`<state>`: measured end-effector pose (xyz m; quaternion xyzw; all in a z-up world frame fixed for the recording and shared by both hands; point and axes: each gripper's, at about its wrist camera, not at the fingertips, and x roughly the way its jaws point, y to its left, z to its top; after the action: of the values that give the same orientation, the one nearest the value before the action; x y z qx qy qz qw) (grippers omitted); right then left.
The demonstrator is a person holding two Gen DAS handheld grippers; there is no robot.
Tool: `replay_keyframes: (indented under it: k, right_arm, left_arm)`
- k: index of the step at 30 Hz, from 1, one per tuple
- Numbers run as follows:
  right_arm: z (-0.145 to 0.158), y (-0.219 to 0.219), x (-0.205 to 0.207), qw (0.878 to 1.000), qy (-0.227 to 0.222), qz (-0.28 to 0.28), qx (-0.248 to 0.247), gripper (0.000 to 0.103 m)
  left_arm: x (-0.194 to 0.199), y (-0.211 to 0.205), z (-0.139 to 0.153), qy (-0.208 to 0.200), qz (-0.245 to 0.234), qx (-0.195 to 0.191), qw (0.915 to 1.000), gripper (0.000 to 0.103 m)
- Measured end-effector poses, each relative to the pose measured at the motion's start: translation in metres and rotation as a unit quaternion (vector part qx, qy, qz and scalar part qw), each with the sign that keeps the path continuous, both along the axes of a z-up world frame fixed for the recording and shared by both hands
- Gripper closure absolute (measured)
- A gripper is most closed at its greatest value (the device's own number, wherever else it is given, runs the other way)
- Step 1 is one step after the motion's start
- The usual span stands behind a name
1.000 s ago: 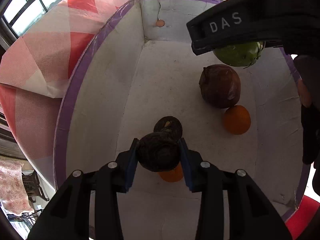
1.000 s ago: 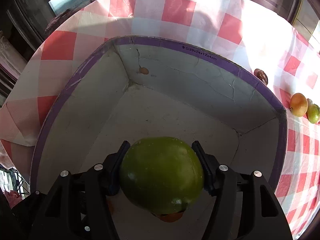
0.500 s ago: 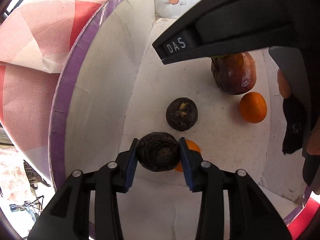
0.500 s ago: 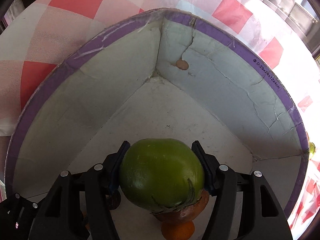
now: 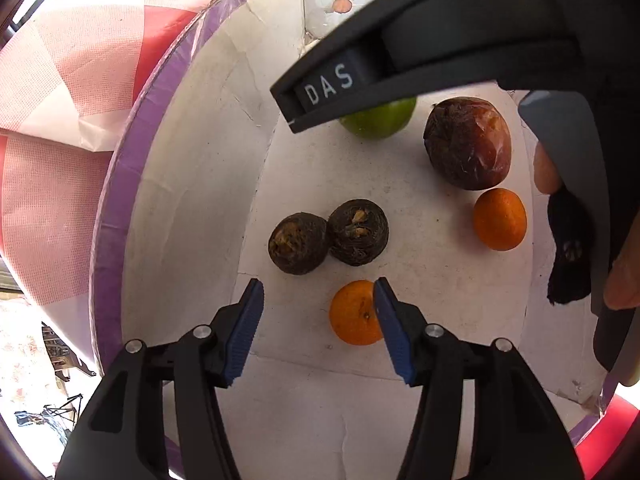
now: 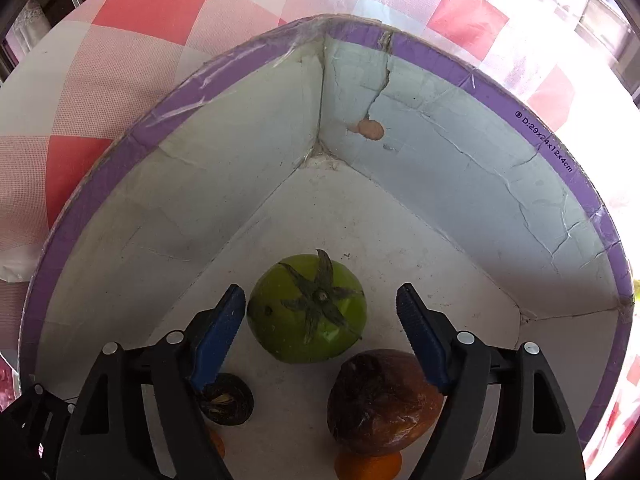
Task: Organize fruits
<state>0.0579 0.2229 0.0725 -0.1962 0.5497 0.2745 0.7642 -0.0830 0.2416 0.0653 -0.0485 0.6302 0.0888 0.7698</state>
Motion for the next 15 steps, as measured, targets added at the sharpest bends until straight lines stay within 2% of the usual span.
replay_keyframes:
  k: [1, 3, 7, 11, 15]
  right_arm:
    - [0.006, -0.003, 0.001, 1.000, -0.006, -0.006, 0.006, 0.026]
    - [0.020, -0.011, 0.003, 0.999, -0.019, -0.022, 0.024, 0.026]
    - [0.056, -0.043, -0.001, 0.993, -0.070, -0.059, 0.076, 0.023]
    - [0.091, -0.077, -0.011, 0.979, -0.115, -0.093, 0.140, 0.020]
    - [0.121, -0.137, -0.029, 0.959, -0.159, -0.129, 0.194, 0.017]
  left_arm:
    - [-0.001, -0.002, 0.002, -0.002, 0.000, -0.002, 1.0000, 0.043]
    - [-0.004, -0.007, 0.007, -0.014, -0.003, -0.005, 0.9999, 0.033]
    - [-0.004, -0.024, 0.024, -0.044, -0.012, 0.009, 0.9989, 0.022]
    - [-0.003, -0.035, 0.042, -0.073, 0.007, 0.032, 0.9968, 0.009]
    - [0.003, -0.043, 0.063, -0.114, 0.035, 0.023, 0.9926, 0.008]
